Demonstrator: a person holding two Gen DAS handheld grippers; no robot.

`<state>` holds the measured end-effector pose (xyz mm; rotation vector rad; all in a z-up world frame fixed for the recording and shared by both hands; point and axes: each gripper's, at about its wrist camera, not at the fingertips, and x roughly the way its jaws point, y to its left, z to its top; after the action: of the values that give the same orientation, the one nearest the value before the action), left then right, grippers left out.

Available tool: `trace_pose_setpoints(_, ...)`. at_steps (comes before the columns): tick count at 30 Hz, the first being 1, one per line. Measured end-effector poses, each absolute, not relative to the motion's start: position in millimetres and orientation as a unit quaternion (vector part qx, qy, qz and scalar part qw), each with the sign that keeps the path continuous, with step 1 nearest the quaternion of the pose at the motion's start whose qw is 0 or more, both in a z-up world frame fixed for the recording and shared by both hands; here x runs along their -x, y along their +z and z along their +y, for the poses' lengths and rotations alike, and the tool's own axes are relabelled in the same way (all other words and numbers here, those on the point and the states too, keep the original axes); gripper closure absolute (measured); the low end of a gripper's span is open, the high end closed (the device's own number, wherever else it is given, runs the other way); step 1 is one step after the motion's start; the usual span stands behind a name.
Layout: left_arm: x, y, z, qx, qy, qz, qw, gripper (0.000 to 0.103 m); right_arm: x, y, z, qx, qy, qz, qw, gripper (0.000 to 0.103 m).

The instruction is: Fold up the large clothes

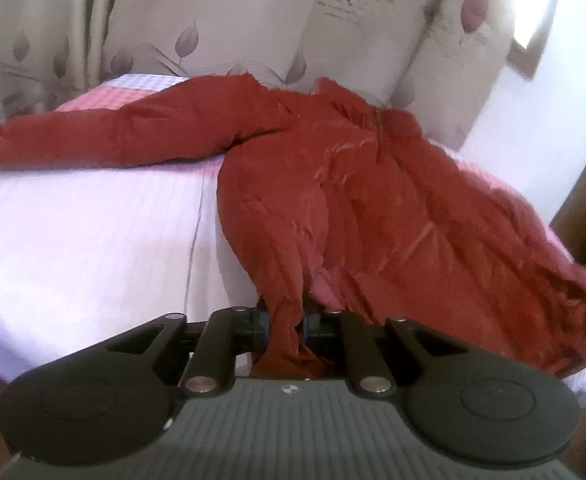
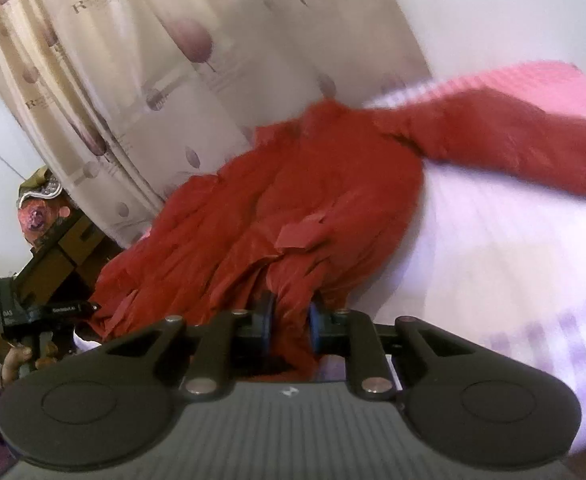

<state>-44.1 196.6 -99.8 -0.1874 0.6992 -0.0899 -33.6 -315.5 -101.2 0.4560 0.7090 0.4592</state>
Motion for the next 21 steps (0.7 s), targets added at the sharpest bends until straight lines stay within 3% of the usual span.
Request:
trace_pose_setpoints(2, 55.0, -102.5, 193.7, 0.066, -0.028, 0.335, 0.940, 0.069, 43.2, -117.6, -324.1, -0.243, 0.200, 0.365, 0.876, 0.083)
trace_pose_setpoints(4, 62.1, -100.3, 189.3, 0.038, -0.008, 0.323, 0.946, 0.041, 47.1, -129.2, -335.3, -0.278, 0.187, 0.374, 0.865, 0.081)
trace_pose_setpoints(7, 70.7, -80.8, 182.3, 0.010, 0.006, 0.285, 0.959, 0.019, 53.1, -122.4, -352.9, -0.320, 0.170, 0.337, 0.869, 0.067)
trace_pose_setpoints(8, 75.4, -72.4, 179.2, 0.011, 0.004, 0.265, 0.964, 0.016, 55.2, -116.0, -360.0, -0.330, 0.164, 0.317, 0.874, 0.052)
trace_pose_setpoints(9, 77.1, -64.1, 177.6, 0.014, 0.005, 0.245, 0.969, 0.008, 56.5, -109.6, -369.0, -0.342, 0.156, 0.297, 0.878, 0.025)
trace_pose_setpoints(10, 77.8, -56.0, 174.7, 0.018, 0.009, 0.222, 0.975, 0.000, 57.2, -104.9, -380.0, -0.362, 0.144, 0.269, 0.881, 0.015)
trace_pose_setpoints(11, 76.5, -49.5, 170.6, 0.022, 0.011, 0.202, 0.979, 0.000, 57.8, -103.6, -390.2, -0.381, 0.134, 0.247, 0.881, 0.005)
trace_pose_setpoints(16, 40.5, -39.8, 142.0, 0.051, -0.005, 0.166, 0.985, 0.000, 38.2, -122.7, -454.5, -0.479, 0.025, 0.207, 0.853, 0.006)
trace_pose_setpoints(21, 7.8, -45.2, 116.7, 0.079, -0.015, 0.155, 0.985, 0.000, 11.2, -138.2, -520.8, -0.491, -0.074, 0.197, 0.845, 0.004)
